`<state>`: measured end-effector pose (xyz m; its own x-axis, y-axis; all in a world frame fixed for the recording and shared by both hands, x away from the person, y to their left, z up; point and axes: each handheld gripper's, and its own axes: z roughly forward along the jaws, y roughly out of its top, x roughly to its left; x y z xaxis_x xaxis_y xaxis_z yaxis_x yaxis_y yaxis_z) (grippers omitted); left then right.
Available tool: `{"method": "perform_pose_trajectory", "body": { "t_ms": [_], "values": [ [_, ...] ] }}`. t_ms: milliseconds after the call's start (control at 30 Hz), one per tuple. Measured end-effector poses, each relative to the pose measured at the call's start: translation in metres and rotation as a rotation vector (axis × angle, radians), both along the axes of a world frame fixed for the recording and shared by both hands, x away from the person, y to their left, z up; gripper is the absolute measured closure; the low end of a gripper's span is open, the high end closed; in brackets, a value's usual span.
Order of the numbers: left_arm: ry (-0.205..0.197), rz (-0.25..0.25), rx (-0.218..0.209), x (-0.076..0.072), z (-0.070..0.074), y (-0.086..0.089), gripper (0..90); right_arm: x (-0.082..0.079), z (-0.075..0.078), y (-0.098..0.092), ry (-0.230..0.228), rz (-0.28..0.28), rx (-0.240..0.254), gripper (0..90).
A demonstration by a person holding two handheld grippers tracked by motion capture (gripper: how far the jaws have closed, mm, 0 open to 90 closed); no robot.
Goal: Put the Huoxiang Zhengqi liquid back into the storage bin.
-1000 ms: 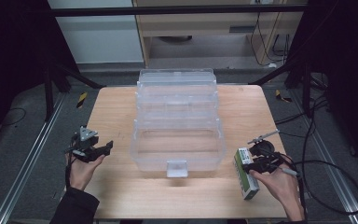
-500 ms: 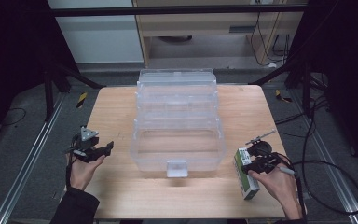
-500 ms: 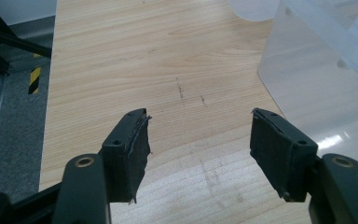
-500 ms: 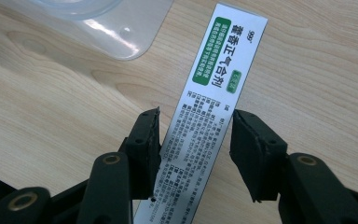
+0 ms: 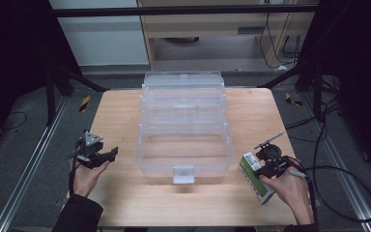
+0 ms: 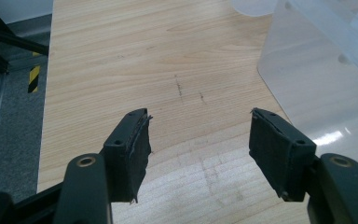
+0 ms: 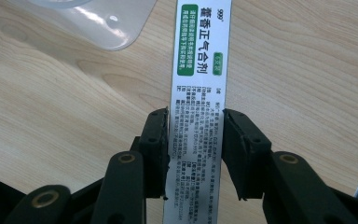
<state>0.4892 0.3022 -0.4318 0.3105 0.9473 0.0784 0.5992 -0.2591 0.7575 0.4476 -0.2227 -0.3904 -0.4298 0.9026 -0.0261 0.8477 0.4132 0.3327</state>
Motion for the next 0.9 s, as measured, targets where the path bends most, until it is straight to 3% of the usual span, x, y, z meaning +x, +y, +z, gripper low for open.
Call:
{"method": "perform_pose_trajectory", "body": {
  "t_ms": [233, 533, 900],
  "values": [
    [0.013, -0.006, 0.006, 0.0006, -0.0010, -0.0007, 37.3, 0.0037, -0.0062, 0.0014, 0.037, 0.015, -0.018, 60.5],
    [0.015, -0.012, 0.014, 0.0006, -0.0010, -0.0020, 37.2, 0.0075, -0.0054, 0.0043, 0.076, -0.012, -0.038, 63.8],
    [0.017, -0.011, 0.017, 0.0007, -0.0008, -0.0026, 37.0, 0.0040, -0.0027, -0.0011, 0.049, -0.021, -0.019, 63.9]
  ]
}}
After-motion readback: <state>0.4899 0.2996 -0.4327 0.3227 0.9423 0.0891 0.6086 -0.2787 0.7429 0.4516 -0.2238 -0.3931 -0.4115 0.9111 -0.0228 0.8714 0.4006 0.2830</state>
